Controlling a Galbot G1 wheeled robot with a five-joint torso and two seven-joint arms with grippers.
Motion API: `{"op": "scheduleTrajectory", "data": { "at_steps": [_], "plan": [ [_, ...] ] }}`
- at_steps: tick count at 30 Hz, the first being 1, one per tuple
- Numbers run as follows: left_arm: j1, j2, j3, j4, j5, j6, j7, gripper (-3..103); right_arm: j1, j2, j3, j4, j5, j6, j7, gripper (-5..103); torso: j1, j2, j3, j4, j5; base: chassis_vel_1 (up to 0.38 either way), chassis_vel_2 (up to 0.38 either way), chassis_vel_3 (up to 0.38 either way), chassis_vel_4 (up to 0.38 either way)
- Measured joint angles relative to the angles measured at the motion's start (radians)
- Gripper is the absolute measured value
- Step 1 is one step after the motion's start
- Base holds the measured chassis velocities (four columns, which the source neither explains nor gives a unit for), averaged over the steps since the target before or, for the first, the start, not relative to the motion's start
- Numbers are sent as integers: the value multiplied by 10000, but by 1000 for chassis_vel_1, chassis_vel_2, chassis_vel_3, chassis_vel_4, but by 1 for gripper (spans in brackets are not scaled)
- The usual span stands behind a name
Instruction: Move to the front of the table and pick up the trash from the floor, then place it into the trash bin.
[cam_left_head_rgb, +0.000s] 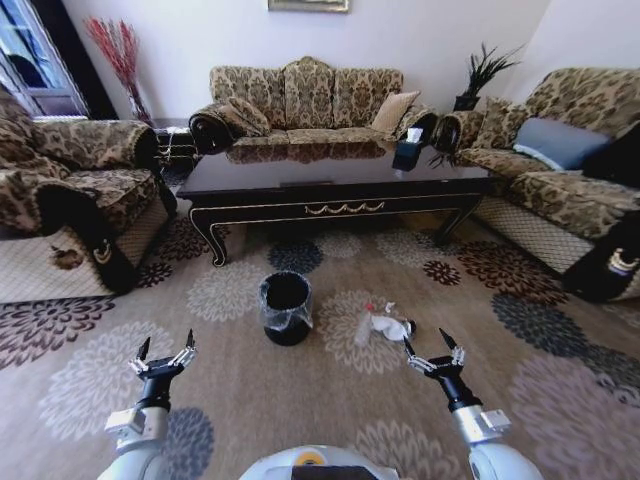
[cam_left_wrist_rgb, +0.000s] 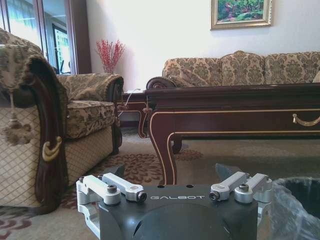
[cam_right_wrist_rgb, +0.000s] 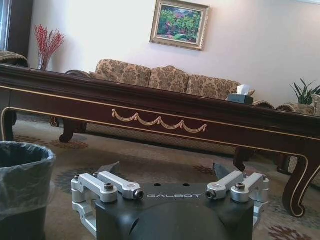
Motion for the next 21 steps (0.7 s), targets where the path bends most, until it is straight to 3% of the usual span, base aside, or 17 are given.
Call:
{"op": "scheduleTrajectory", "data": {
  "at_steps": [8,15,21],
  "plan": [
    [-39,104,90,-23,74,57,2,100,19,28,-19,-72,-124,24,101,100,1,1,2,0,-5,-234,238,223,-231],
    [-354,529,516,-108,299,448,-84,100,44,40,-40,-174,-285,96,180,100,1,0,2,2,-4,-140,138,124,-134],
    [-1121,1557,1589,-362,71,1815,-647,100,-6,68,-18,-281,-319,170,178,100,0,1,-2,-5,-2,0,0,0,0]
  ]
}}
